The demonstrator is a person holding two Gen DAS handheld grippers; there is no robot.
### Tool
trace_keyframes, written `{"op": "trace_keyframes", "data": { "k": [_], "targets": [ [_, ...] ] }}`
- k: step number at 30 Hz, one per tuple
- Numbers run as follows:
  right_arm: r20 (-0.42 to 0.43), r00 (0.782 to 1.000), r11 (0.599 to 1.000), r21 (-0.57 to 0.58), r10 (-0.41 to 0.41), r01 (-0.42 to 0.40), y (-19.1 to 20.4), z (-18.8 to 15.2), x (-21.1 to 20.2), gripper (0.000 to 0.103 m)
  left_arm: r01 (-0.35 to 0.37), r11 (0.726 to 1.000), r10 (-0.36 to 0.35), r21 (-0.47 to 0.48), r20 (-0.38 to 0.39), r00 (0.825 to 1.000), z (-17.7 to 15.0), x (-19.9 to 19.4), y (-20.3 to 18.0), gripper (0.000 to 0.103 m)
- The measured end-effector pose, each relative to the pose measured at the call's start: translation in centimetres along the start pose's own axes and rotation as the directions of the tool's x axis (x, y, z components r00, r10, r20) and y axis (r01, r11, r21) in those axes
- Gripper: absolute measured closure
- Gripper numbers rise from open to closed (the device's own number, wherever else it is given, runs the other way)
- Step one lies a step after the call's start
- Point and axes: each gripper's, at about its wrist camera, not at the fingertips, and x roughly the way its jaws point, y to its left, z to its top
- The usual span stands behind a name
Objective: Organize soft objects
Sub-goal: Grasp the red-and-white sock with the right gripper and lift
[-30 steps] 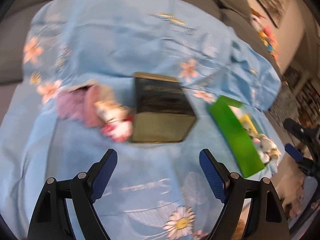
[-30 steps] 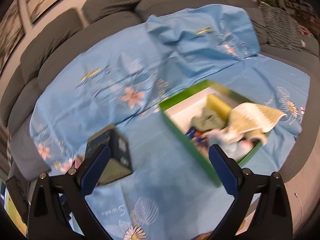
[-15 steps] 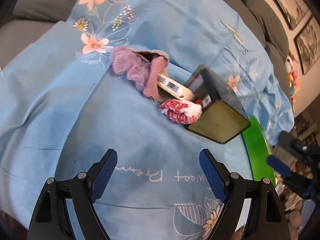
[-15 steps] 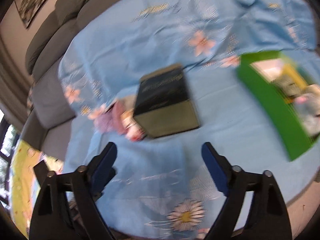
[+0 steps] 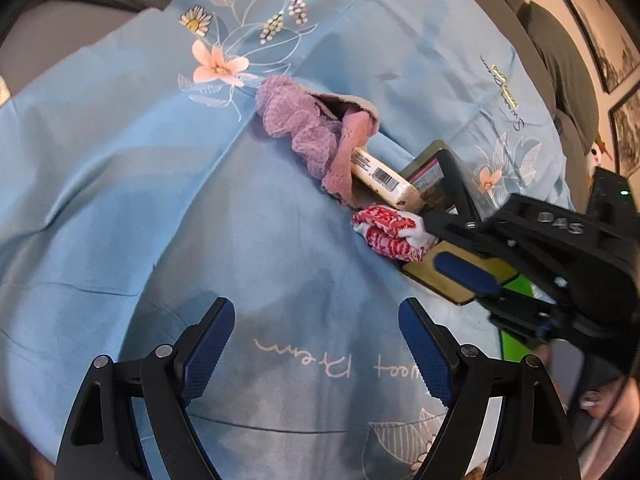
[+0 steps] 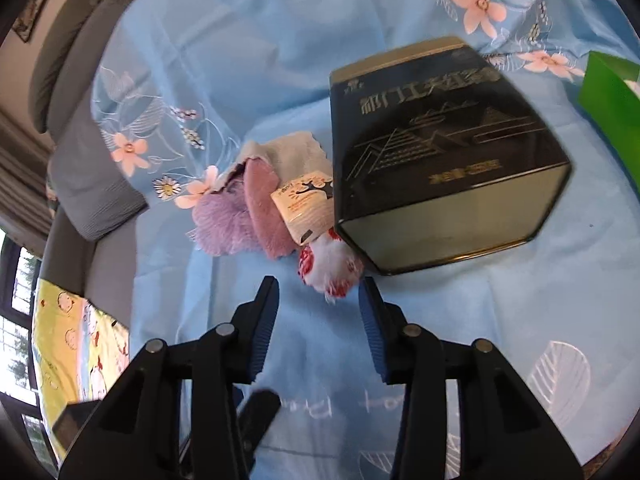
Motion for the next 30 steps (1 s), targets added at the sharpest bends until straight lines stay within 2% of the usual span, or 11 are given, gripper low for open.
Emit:
{"op": "trace_keyframes", "data": {
  "k": [5, 9, 14, 18, 23, 27, 30],
  "targets": [
    [0.012, 0.998, 0.998, -0.015, -0.063, 0.063, 0.3, 0.5, 1.5, 0.071, 0.019, 0.999, -0.019, -0.032, -0.011, 1.0, 0.1, 0.1, 0.3, 0.019],
    [0.017, 0.997, 0.997, -0.028, -0.073, 0.074, 0.2, 0.7, 1.9, 0.08, 0.015, 1.0, -0.015, -0.023, -0.013, 1.0, 0.1, 0.1, 0.1, 0.019],
    [0.035, 0.998, 0.998, -0.044, -0.044, 0.045, -0.1, 0.1, 1.3, 0.083, 0.011, 1.0, -0.012, -0.021, -0.015, 1.0, 0.1, 0.2, 0.1, 0.019],
    [0.04, 0.999, 0.998, -0.062, 0.0, 0.002, -0.5, -1.2, -0.4, 0.084, 0.008, 1.0, -0.008, -0.02, -0.012, 1.0, 0.1, 0.1, 0.1, 0.019],
    [0.009, 0.998, 0.996, -0.065, 0.055, -0.055, -2.7, -3.4, -3.5, 0.084, 0.006, 1.0, -0.006, -0.018, -0.01, 1.0, -0.1, -0.1, 0.2, 0.019],
    [-0.006, 0.999, 0.998, -0.046, 0.031, -0.032, -5.4, -4.8, -5.7, 0.083, 0.024, 1.0, -0.024, -0.019, -0.021, 0.999, -0.3, -0.1, 0.0, 0.019],
    [-0.018, 1.0, 1.0, -0.026, 0.007, -0.007, -7.7, -5.7, -7.1, 0.083, -0.008, 1.0, 0.008, 0.002, -0.056, 0.998, -0.6, 0.2, -0.7, 0.019]
  ]
}}
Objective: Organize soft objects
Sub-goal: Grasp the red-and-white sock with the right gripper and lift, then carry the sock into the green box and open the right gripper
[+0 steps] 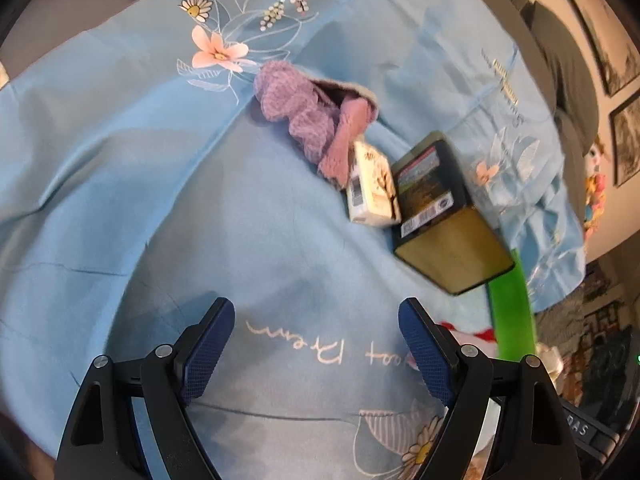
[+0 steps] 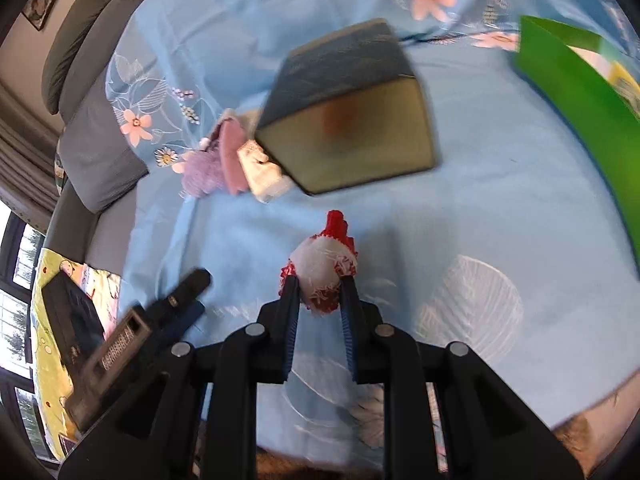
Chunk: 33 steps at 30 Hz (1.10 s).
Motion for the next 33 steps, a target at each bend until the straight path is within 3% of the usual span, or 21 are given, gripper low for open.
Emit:
{"op": "trace_keyframes", "data": {
  "k": [8, 12, 22, 30, 33],
  "targets": [
    [0.026, 0.996, 0.994, 0.065, -0.088, 0.086, -4.0, -0.1, -2.3, 0.079, 0.071, 0.993, -0.066, 0.091, -0.055, 0.996, -1.3, -0.3, -4.4, 0.019],
    [0.069, 0.994, 0.993, 0.087, -0.086, 0.08, -4.4, 0.3, -3.2, 0.048, 0.08, 0.985, -0.064, 0.152, -0.106, 0.992, -2.3, 0.7, -6.7, 0.019],
    [0.026, 0.999, 0.992, 0.126, -0.031, 0.027, -5.2, 0.9, -1.1, 0.047, 0.147, 0.962, -0.097, 0.229, -0.215, 0.972, -4.2, 3.7, -10.4, 0.021],
    [-0.038, 0.998, 0.979, 0.201, 0.042, -0.034, -7.1, 0.6, 0.9, 0.047, 0.178, 0.93, -0.089, 0.322, -0.272, 0.958, -5.1, 4.8, -12.3, 0.073],
    [-0.024, 0.996, 0.969, 0.232, 0.089, -0.081, -7.5, 0.5, 1.2, 0.053, 0.178, 0.915, -0.082, 0.361, -0.268, 0.96, -5.2, 4.8, -13.1, 0.077]
  ]
}}
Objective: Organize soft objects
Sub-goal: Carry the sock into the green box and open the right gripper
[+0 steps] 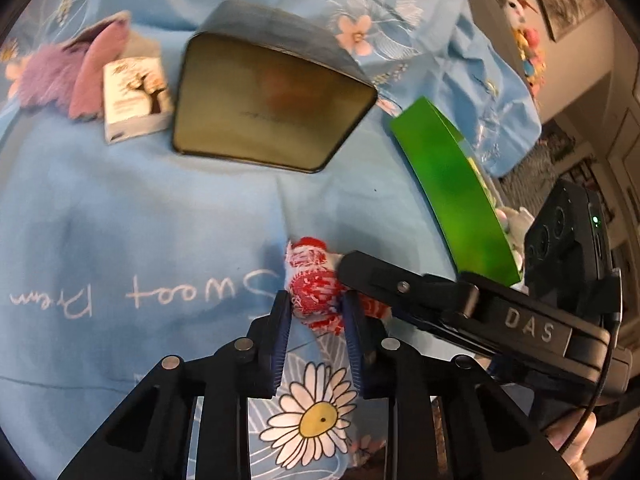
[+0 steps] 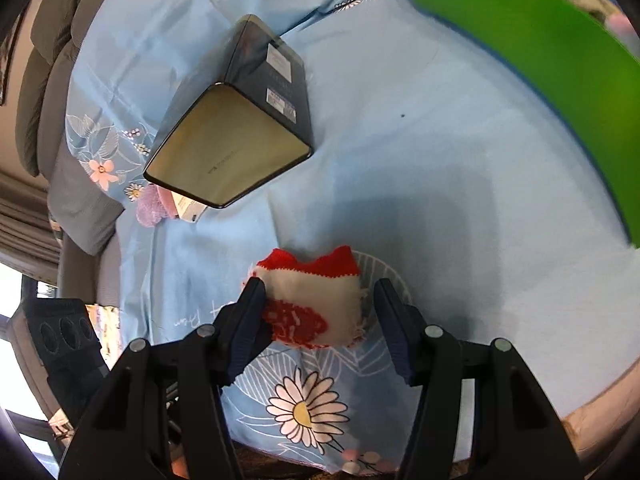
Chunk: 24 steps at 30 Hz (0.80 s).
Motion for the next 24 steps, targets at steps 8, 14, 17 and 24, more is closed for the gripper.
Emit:
{"op": "trace_keyframes", "data": {
  "k": [8, 14, 17, 24],
  "targets": [
    [0.139, 0.989, 0.998, 0.031, 0.043, -0.048, -0.5, 1.0, -3.8, 0.064, -0.028, 0.99, 0.02, 0.136, 0.059, 0.998, 2.2, -0.8, -5.0, 0.077],
    [0.331, 0.942, 0.997, 0.041, 0.055, -0.072, -1.2, 4.5, -10.6, 0.064, 0.034, 0.964, -0.07, 0.263, 0.129, 0.989, 6.0, -1.0, -11.5, 0.077],
    [0.41, 0.912, 0.997, 0.057, 0.027, -0.055, -1.9, 6.2, -13.0, 0.064, 0.077, 0.945, -0.119, 0.319, 0.116, 0.986, 8.3, -0.2, -14.7, 0.077],
    [0.544, 0.839, 0.99, 0.114, 0.008, -0.083, -5.5, 10.0, -17.5, 0.063, 0.148, 0.904, -0.21, 0.401, 0.115, 0.971, 11.7, 2.6, -20.2, 0.077]
  ]
}}
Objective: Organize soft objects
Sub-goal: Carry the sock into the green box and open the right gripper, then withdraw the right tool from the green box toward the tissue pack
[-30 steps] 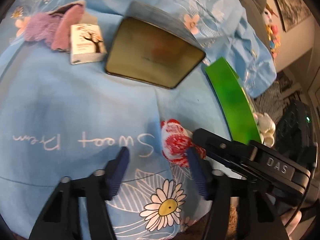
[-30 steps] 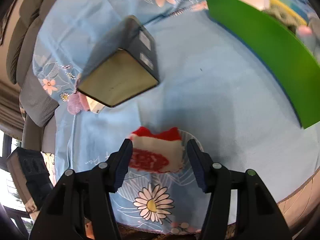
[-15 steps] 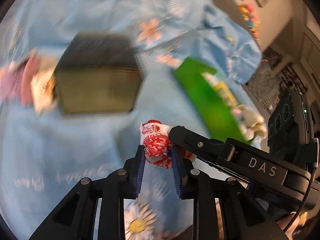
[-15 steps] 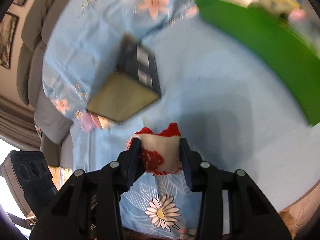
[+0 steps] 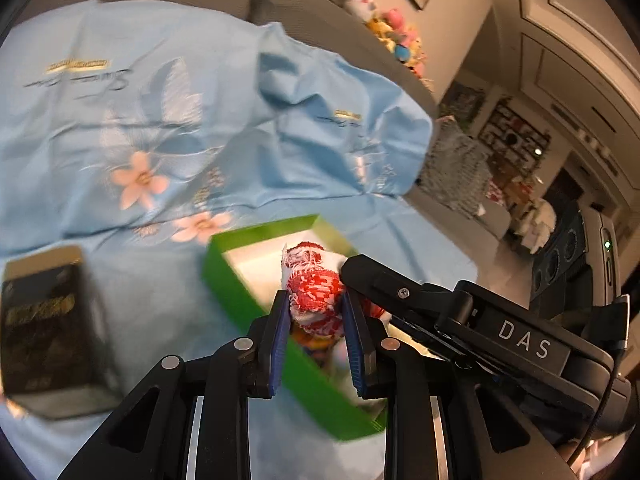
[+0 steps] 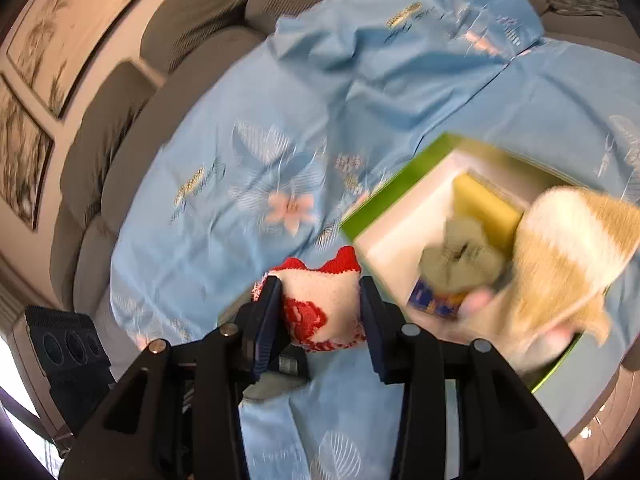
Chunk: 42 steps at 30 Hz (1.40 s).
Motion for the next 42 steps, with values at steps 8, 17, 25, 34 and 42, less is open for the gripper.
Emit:
{"op": "trace_keyframes", "data": {
  "k": [8, 17, 25, 34, 42],
  "targets": [
    [0.011, 0.999, 0.997, 0.056, -0.051, 0.051, -3.6, 1.5, 1.7, 0.063, 0.046, 0.999, -0.047, -0.018, -0.086, 0.995, 0.5, 5.2, 0.5, 0.077],
    [-0.018, 0.988, 0.986, 0.057, -0.155, 0.156, -6.0, 1.6, 4.2, 0.064, 0.053, 0.997, -0.06, -0.051, -0.151, 0.987, -0.9, 8.6, 1.4, 0.077],
    [0.008, 0.97, 0.97, 0.013, -0.243, 0.243, -5.8, 1.4, 3.9, 0.063, 0.005, 1.0, -0.005, 0.002, -0.16, 0.987, -1.8, 7.4, 0.9, 0.077],
    [0.1, 0.949, 0.943, -0.123, -0.298, 0.309, -2.6, -0.4, 0.3, 0.044, -0.122, 0.992, 0.119, -0.027, -0.091, 0.989, -3.6, -1.6, 4.5, 0.05],
    [0.078, 0.957, 0.918, -0.269, -0.281, 0.292, 1.7, -4.6, -1.7, 0.024, -0.273, 0.937, 0.274, -0.216, -0.028, 0.961, -8.6, -10.9, 10.3, 0.033]
  ]
}}
